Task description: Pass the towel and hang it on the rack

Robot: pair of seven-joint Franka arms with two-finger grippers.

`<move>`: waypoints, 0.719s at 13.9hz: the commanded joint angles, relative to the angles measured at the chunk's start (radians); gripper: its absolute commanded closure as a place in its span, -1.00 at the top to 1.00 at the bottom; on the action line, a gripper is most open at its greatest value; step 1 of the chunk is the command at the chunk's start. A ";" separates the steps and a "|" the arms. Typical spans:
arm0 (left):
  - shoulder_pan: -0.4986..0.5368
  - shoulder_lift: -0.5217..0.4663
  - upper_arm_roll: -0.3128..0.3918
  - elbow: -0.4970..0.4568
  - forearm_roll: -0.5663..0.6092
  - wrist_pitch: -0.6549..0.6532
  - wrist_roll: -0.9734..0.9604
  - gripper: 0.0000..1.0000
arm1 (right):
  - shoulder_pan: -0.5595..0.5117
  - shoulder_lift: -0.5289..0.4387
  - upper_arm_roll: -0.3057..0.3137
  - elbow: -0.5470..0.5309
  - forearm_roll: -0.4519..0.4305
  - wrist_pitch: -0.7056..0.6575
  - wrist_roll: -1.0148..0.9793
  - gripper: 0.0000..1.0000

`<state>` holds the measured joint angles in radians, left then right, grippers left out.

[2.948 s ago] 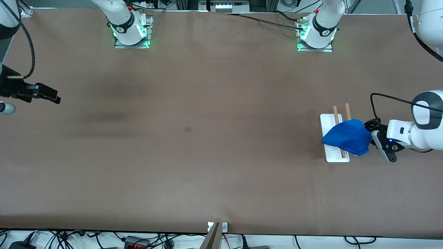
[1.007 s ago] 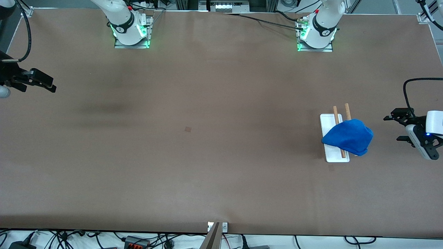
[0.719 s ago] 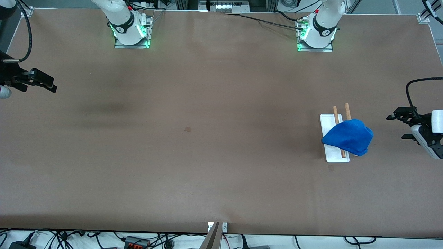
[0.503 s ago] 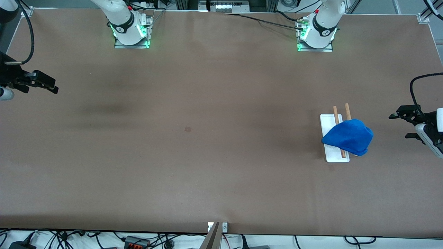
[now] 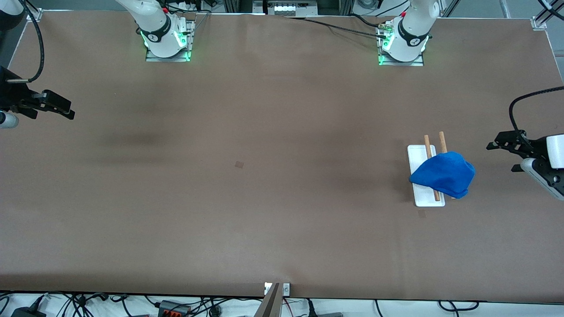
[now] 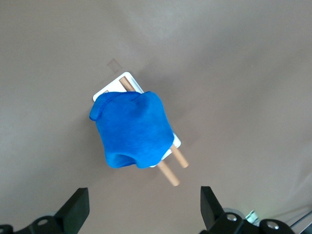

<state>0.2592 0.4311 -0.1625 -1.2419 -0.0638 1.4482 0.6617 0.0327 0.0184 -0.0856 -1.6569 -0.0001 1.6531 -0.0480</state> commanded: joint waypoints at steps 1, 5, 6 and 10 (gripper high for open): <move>-0.078 -0.156 0.004 -0.152 0.126 0.076 -0.178 1.00 | -0.016 -0.003 0.015 0.009 -0.014 -0.013 -0.010 1.00; -0.104 -0.305 0.004 -0.336 0.124 0.147 -0.498 1.00 | -0.014 -0.003 0.015 0.009 -0.014 -0.015 -0.009 1.00; -0.106 -0.355 0.004 -0.412 0.116 0.205 -0.528 1.00 | -0.014 -0.003 0.015 0.009 -0.014 -0.016 -0.010 1.00; -0.121 -0.439 0.014 -0.524 0.107 0.271 -0.531 1.00 | -0.019 -0.002 0.015 0.008 -0.014 -0.016 -0.010 1.00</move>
<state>0.1477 0.0656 -0.1580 -1.6751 0.0613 1.6801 0.1438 0.0312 0.0184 -0.0849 -1.6567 -0.0002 1.6527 -0.0480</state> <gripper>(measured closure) 0.000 0.000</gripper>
